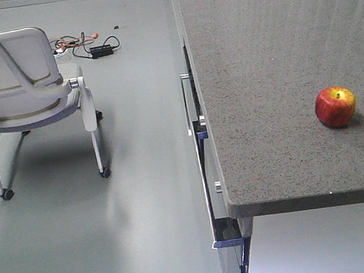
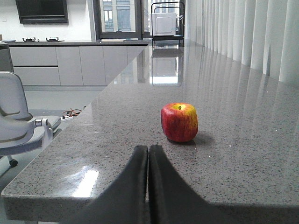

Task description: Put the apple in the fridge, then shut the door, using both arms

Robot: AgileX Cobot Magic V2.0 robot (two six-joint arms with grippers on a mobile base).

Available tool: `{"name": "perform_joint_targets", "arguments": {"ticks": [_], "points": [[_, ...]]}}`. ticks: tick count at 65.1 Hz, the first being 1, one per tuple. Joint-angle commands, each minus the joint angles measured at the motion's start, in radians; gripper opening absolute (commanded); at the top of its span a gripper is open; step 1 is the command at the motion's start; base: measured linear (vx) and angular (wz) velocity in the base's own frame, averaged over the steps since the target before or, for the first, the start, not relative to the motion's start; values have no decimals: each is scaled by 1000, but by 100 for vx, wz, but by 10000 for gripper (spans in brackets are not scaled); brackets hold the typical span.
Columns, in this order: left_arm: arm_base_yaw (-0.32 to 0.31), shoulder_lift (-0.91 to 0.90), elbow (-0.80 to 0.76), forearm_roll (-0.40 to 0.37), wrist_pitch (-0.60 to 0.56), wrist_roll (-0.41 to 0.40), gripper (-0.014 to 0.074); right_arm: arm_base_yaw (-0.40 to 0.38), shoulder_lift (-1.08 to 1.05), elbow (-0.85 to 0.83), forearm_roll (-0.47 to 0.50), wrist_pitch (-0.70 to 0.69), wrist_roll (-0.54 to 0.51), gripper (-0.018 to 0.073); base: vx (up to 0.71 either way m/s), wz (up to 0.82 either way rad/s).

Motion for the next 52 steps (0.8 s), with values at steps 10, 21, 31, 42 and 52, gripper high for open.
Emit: {"name": "perform_joint_targets", "arguments": {"ticks": [10, 21, 31, 42, 52], "points": [[-6, -14, 28, -2, -67, -3, -6, -6, -16, 13, -4, -73, -4, -3, 0, 0], [-6, -14, 28, -2, -67, -3, -6, -6, -16, 13, -4, -73, -4, -3, 0, 0], [-6, -14, 28, -2, -67, -3, -6, -6, -16, 13, -4, -73, -4, -3, 0, 0], [-6, -14, 28, -2, -67, -3, -6, -6, -16, 13, -4, -73, -4, -3, 0, 0], [-6, -14, 28, -2, -67, -3, -6, -6, -16, 13, -4, -73, -4, -3, 0, 0]]}}
